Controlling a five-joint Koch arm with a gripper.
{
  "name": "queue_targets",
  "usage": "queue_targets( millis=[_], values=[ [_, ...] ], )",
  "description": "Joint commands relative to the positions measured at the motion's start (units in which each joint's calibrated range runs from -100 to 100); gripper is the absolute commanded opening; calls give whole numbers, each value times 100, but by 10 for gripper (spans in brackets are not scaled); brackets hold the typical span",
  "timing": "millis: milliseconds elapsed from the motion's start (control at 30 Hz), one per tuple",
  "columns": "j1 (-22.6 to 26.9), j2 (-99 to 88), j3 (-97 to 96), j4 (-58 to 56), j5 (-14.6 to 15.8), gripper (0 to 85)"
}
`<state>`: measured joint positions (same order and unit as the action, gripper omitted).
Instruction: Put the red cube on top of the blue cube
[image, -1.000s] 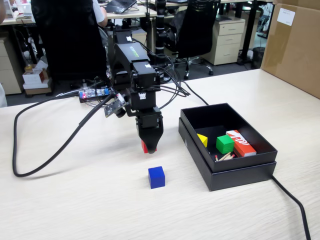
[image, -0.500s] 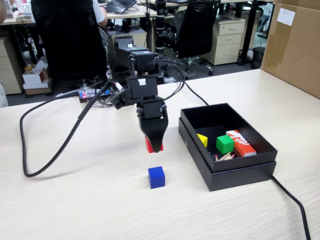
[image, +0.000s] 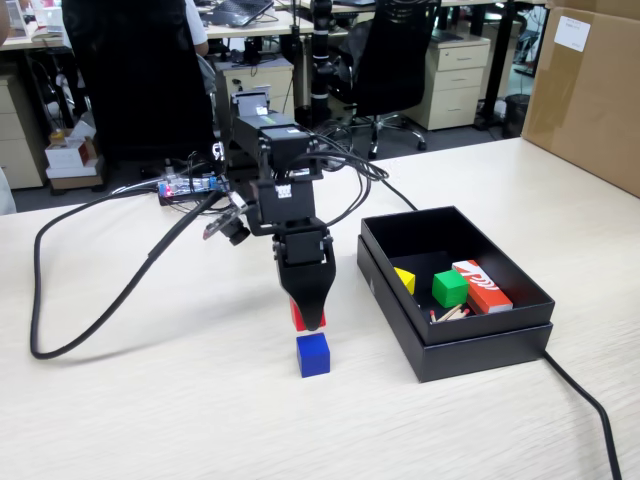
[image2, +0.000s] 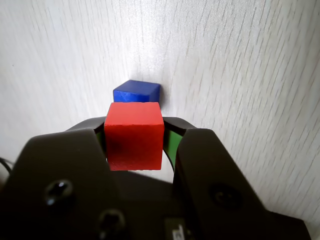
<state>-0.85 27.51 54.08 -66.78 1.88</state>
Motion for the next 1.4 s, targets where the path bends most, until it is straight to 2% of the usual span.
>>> queue_targets(
  millis=[0,600,633,667,700,833,1000,1033,1067,1200,1367],
  values=[
    [10,-175,539,462,-10,9],
    [0,158,539,661,15,11],
    [5,181,548,661,15,36],
    [15,204,539,661,15,108],
    [20,227,530,661,20,145],
    [24,273,539,661,20,255],
    [34,273,575,661,20,281],
    [34,273,584,661,20,316],
    [34,273,584,661,20,423],
    [34,169,575,661,20,491],
    [63,-358,312,661,-39,492]
  ],
)
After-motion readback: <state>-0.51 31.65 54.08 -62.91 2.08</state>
